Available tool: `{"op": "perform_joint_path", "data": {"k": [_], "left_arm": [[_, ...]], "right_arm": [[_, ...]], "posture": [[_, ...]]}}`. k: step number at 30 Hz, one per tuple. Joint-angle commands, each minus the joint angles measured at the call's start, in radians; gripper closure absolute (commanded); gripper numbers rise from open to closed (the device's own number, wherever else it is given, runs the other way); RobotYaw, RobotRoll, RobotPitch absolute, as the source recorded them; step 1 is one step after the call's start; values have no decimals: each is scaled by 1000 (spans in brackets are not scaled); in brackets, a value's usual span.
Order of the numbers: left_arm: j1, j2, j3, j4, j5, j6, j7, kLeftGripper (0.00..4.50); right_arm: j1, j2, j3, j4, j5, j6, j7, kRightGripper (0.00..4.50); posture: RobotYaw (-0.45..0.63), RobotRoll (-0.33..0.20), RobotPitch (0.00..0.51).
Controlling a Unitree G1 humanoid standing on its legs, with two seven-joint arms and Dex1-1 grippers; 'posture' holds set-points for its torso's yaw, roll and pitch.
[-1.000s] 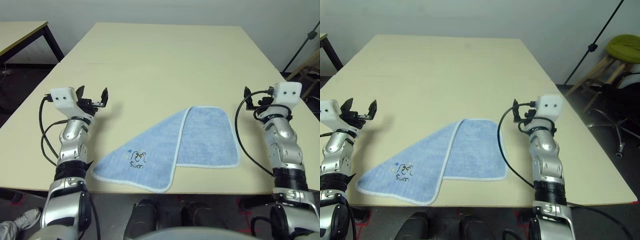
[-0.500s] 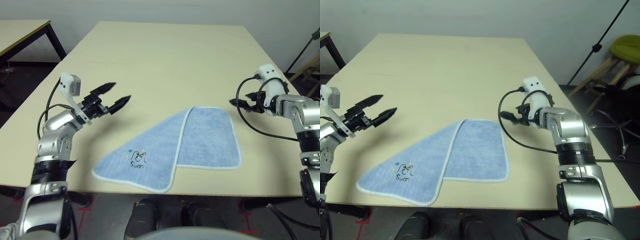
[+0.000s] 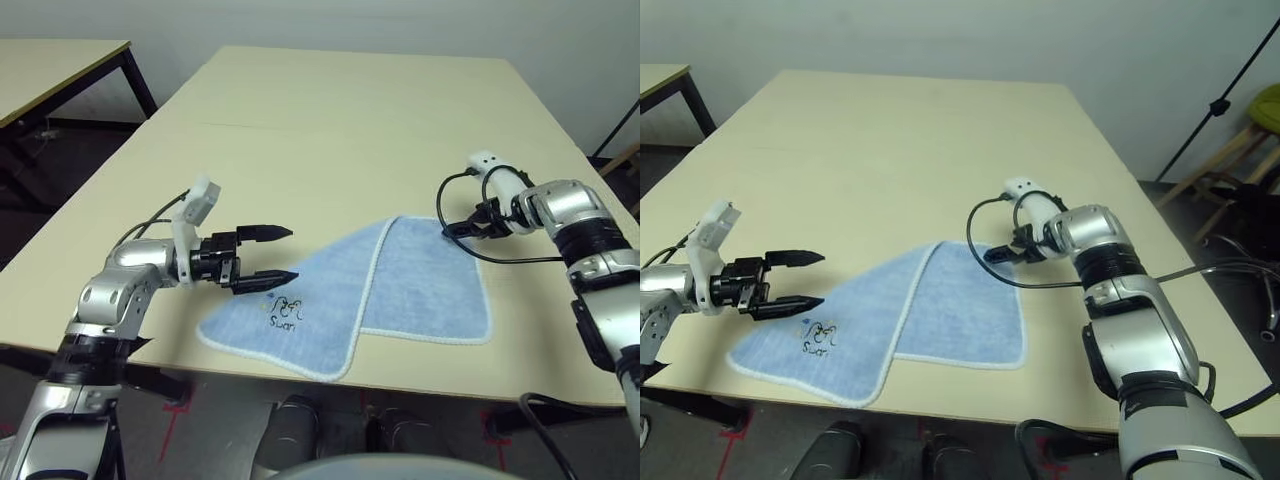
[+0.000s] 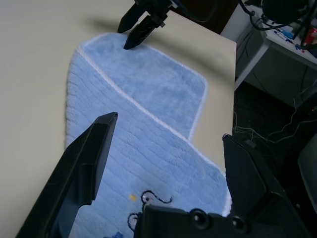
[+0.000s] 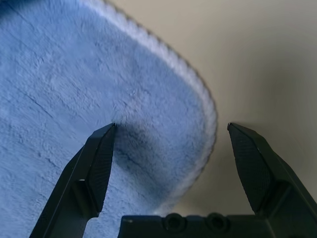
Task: Fold the towel and set it aside.
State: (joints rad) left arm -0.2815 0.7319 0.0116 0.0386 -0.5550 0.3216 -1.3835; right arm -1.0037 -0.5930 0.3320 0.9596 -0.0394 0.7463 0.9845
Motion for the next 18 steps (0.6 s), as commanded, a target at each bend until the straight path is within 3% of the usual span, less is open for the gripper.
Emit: {"op": "perform_joint_path", "data": {"k": [1,4,6,14,18], "left_arm": [[7,-3,-11,-22,11,-6,-4,40],[2,-12,-13,-15,22,-12,8,0],[-7,-20,-13,-7,37,-18,30,0],[-37,-44,-27,-26,76,68,163,0],[-51,-43,-39,-54,66,130,193,0]], "right_arm": [[-15,19,12,58,-38,-2,7,0],[-16,32,0,77,-47,-14,10,594],[-21,38,-3,78,-56,-19,15,1243],[-114,20,-33,-7,-47,-24,45,4342],[-180,18,-54,-95,-30,-10,67,4430]], "posture": [[203,0,20],[202,0,15],[202,0,19],[192,0,23],[186,0,24]]}}
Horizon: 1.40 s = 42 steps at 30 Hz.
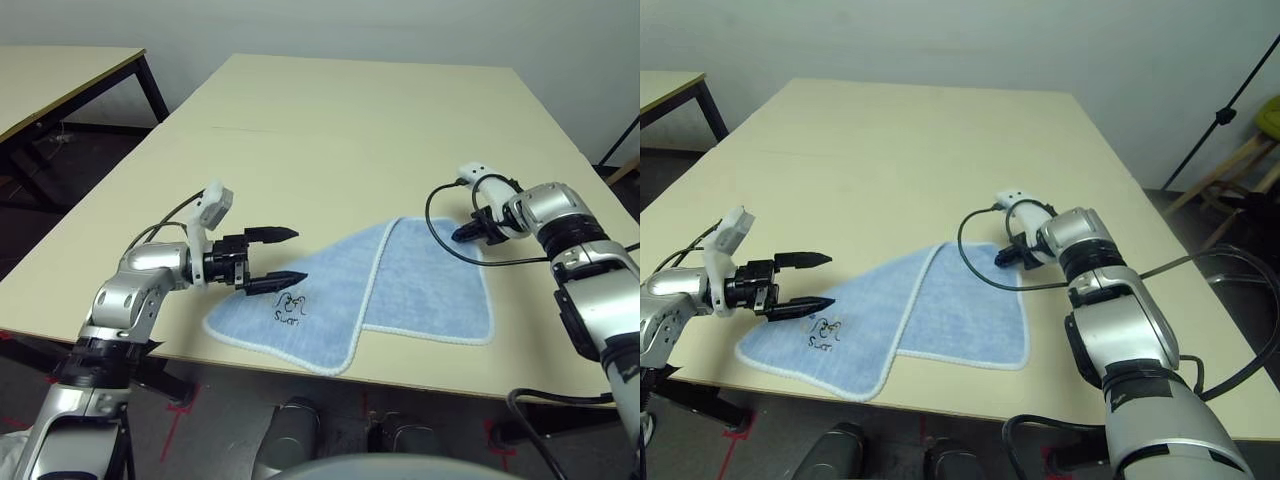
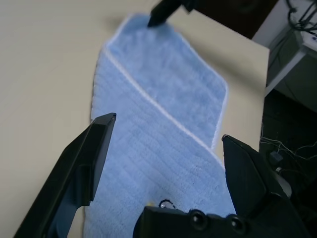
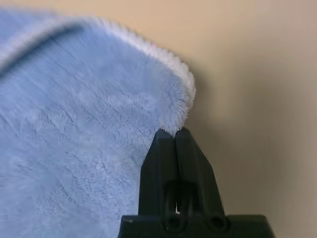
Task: Fold the towel and set it aside.
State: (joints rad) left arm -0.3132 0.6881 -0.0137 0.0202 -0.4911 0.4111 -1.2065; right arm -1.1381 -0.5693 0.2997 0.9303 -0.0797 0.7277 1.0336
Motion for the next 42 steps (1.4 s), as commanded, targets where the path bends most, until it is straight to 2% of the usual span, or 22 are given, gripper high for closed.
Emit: {"op": "perform_joint_path", "data": {"k": [1,7,13,15,19,23,27,31,36,42], "left_arm": [[-25,-2,-14,-50,-8,69,28,0],[-65,-24,-9,-138,-57,196,102,0],[-112,-58,-31,-188,-61,263,175,0],[-126,-68,-57,-182,-34,264,198,0],[-188,-139,-109,-126,5,310,284,0],[-244,-208,-219,-101,101,363,386,0],[-278,-289,-298,-54,144,395,424,0],[-313,-353,-394,36,232,373,454,0],[-362,-471,-439,175,308,338,508,0],[-356,-511,-468,240,375,304,521,0]], "right_arm": [[-78,-2,-36,-92,18,14,16,4430],[-208,1,-79,-177,37,12,3,4430],[-295,2,-92,-159,20,-80,-24,4430],[-324,7,-97,-135,19,-106,-33,4430],[-380,32,-113,-70,25,-164,-62,4430],[-399,53,-112,-3,12,-215,-92,4430],[-399,68,-109,42,3,-247,-105,4430],[-400,73,-114,83,-5,-269,-123,4430],[-396,79,-117,107,-12,-280,-128,4430],[-386,79,-124,93,-8,-269,-108,4430]], "posture": [[185,0,29],[182,0,34],[178,0,34],[177,0,33],[180,0,33],[188,0,35],[190,0,37],[194,0,40],[184,0,51],[169,0,69]]}}
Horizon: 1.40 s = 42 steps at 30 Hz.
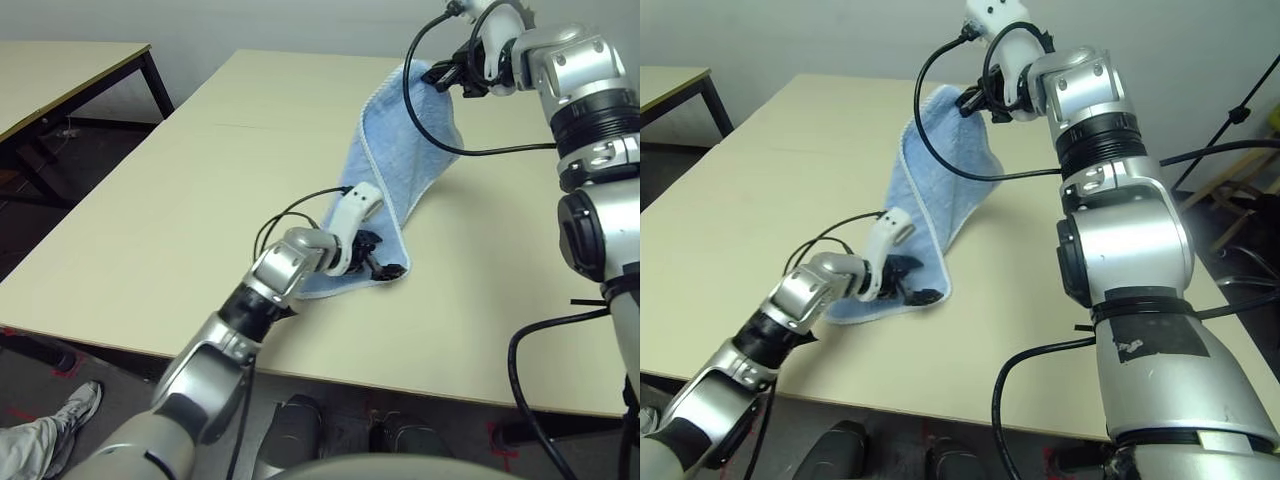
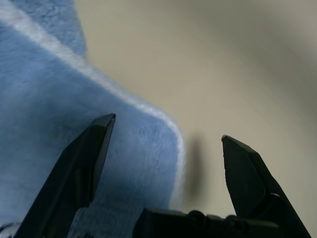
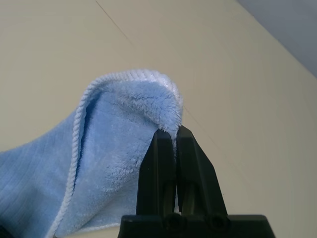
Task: Fold the towel and set it aside.
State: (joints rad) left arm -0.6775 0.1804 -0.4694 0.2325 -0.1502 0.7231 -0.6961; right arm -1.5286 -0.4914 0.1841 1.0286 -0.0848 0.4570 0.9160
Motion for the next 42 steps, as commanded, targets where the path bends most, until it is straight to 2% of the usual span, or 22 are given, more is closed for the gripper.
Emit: {"op": "perform_joint_path", "data": {"k": [1,10,11,14,15,20,21,24,28,35,38,42], "left_arm": [[14,-11,-10,33,40,-11,18,0],[61,-44,-19,77,93,-50,45,0],[62,-53,-5,84,91,-50,54,183],[60,-68,23,94,88,-55,67,935],[58,-67,22,97,92,-61,63,1292],[56,-47,5,87,105,-71,30,3099],[55,-43,13,83,103,-67,26,3457],[49,-23,56,47,80,-44,8,4479],[53,31,147,-82,-5,41,-41,4479],[38,216,316,-352,-231,305,-164,4479],[10,309,371,-374,-299,350,-219,4479],[-24,397,416,-295,-330,338,-259,4479]], "right_arm": [[7,0,-10,-6,-3,3,10,4430],[28,-3,-26,-28,8,31,12,4430],[28,-5,-28,-30,8,33,10,4474],[27,-10,-32,-31,8,35,8,4500],[27,-12,-33,-30,8,34,6,4500],[26,-13,-39,-23,10,24,-6,4500],[26,-12,-41,-22,11,22,-8,4500],[32,-12,-45,-20,10,18,-13,4500],[57,-25,-48,-38,7,32,-2,4500],[174,-103,-40,-112,0,107,33,4500],[244,-143,-33,-153,-4,139,52,4500],[313,-187,-29,-244,4,205,92,4500]], "posture": [[169,0,69],[153,0,73],[153,0,73],[153,0,73],[166,0,55],[166,0,55],[176,0,30],[176,0,30],[182,0,23],[197,0,16],[199,0,16],[197,0,21]]}}
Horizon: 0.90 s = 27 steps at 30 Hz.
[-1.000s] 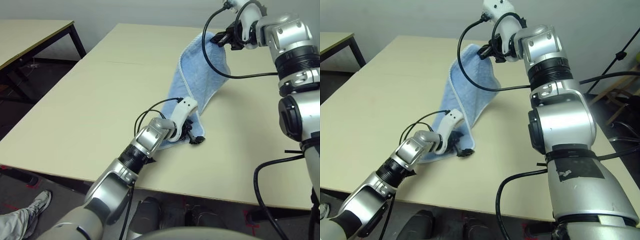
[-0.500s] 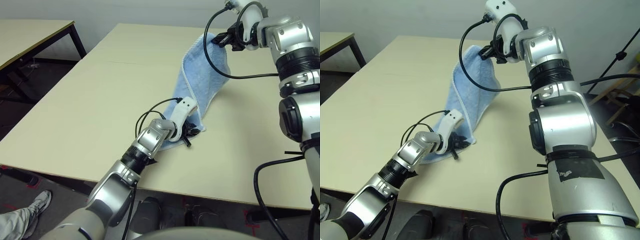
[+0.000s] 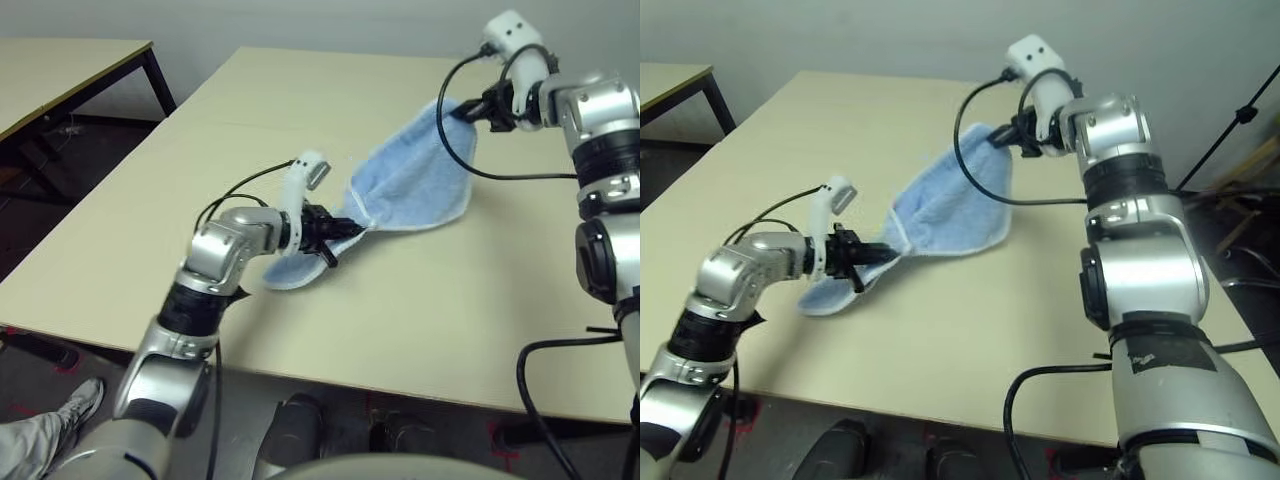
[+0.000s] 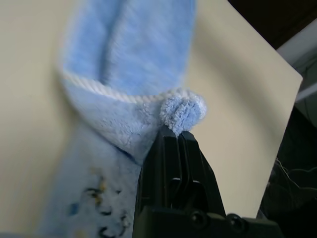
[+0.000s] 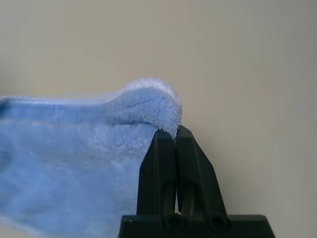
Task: Fold the towel and set it aside.
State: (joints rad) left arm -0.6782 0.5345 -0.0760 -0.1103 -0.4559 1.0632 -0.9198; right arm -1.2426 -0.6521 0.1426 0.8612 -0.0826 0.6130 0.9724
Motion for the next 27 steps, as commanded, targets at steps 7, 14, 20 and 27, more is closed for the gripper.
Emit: {"op": "perform_joint_path", "data": {"k": [7,14,20,27], "left_arm": [[-63,169,20,183,-50,-60,-174,4479],[-121,195,-33,323,-5,-169,-269,4479],[-164,197,-35,440,19,-203,-302,4479],[-162,209,-41,510,35,-200,-332,4479]], "right_arm": [[174,-113,42,-260,17,124,156,4500],[215,-147,54,-312,15,143,195,4500],[200,-159,52,-314,15,148,195,4500],[181,-159,40,-308,17,148,171,4500]], "posture": [[190,0,25],[174,0,28],[152,0,40],[147,0,45]]}}
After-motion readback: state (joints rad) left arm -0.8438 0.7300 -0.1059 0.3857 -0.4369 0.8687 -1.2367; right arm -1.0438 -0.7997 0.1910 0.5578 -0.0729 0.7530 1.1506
